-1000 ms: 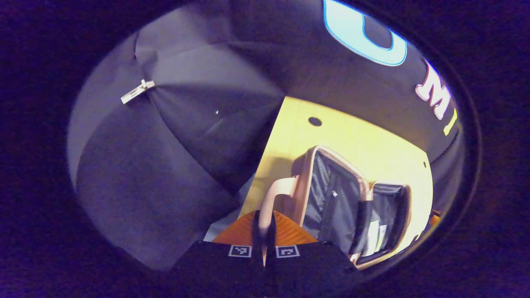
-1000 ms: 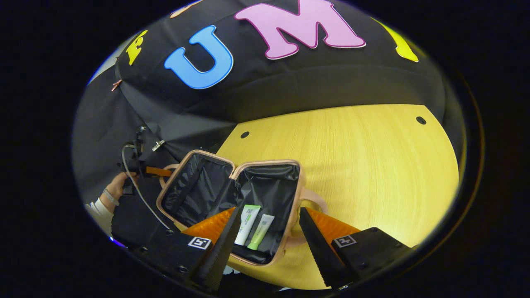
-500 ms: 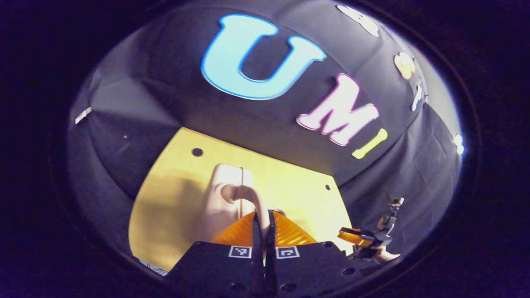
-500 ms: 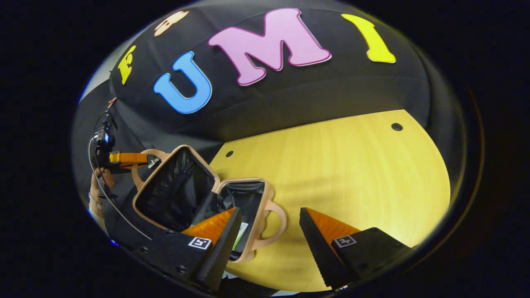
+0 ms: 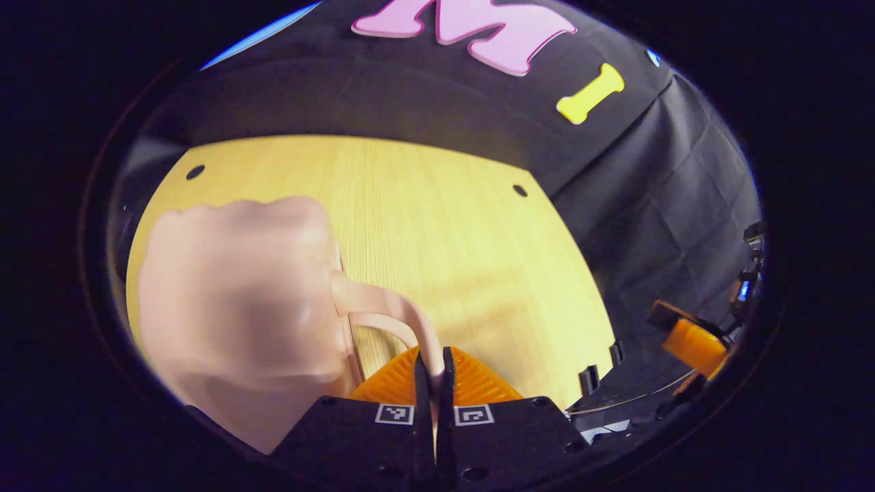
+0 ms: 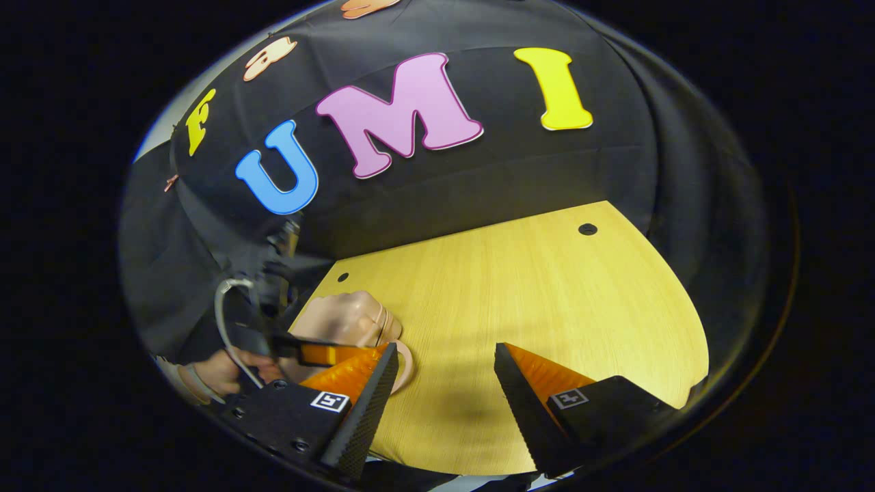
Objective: First open the suitcase, pack the skin care products into it, and then close the suitcase.
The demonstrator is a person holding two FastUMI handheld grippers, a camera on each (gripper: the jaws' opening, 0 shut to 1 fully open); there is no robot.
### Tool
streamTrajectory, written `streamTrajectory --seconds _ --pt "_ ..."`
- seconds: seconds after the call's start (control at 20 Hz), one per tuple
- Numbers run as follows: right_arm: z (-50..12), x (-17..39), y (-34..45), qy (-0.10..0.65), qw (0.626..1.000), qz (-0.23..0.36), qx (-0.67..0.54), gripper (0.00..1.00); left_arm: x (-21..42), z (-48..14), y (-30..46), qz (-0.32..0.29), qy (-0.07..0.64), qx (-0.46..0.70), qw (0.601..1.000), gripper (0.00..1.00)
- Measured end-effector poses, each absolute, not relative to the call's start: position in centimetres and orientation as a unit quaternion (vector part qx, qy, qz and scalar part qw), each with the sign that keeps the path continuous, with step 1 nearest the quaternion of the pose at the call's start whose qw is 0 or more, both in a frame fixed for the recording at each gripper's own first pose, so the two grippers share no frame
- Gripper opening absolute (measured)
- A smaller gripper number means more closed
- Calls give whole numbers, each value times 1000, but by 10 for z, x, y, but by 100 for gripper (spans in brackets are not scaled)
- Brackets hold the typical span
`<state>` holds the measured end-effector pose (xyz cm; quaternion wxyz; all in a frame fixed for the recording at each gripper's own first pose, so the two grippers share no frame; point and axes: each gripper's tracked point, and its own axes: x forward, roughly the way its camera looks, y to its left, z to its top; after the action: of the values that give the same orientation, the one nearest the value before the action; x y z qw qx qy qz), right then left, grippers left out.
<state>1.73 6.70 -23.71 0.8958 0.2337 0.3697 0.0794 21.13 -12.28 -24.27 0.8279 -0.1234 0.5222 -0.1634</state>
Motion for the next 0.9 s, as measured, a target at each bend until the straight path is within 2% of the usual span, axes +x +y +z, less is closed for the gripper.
streamTrajectory --seconds 0.25,0.4,0.45,0.55,0.6,0.7,0.75,0.8,0.9 --pt "-235 -17 36 367 905 74 202 90 216 -254 -124 -137 513 -60 845 10" --pt "-225 -25 25 358 905 89 209 90 209 -237 -122 -112 497 -42 859 21" --pt "-221 -25 20 354 906 90 213 90 210 -219 -123 -107 474 -34 874 27" --pt "-204 -22 6 335 914 95 207 90 205 -170 -126 -94 406 -2 909 66" --pt "-191 -18 0 317 922 100 198 90 206 -139 -130 -87 362 15 928 82" --pt "-160 -8 -9 277 936 118 180 91 198 -72 -141 -71 274 47 958 88" --pt "-143 -2 -12 254 944 127 170 80 191 -40 -149 -60 234 58 969 90" --pt "-123 3 -15 233 950 136 159 96 180 -14 -156 -47 204 62 976 90" --pt "-86 14 -21 183 962 150 139 97 161 52 -174 -28 135 54 989 92"
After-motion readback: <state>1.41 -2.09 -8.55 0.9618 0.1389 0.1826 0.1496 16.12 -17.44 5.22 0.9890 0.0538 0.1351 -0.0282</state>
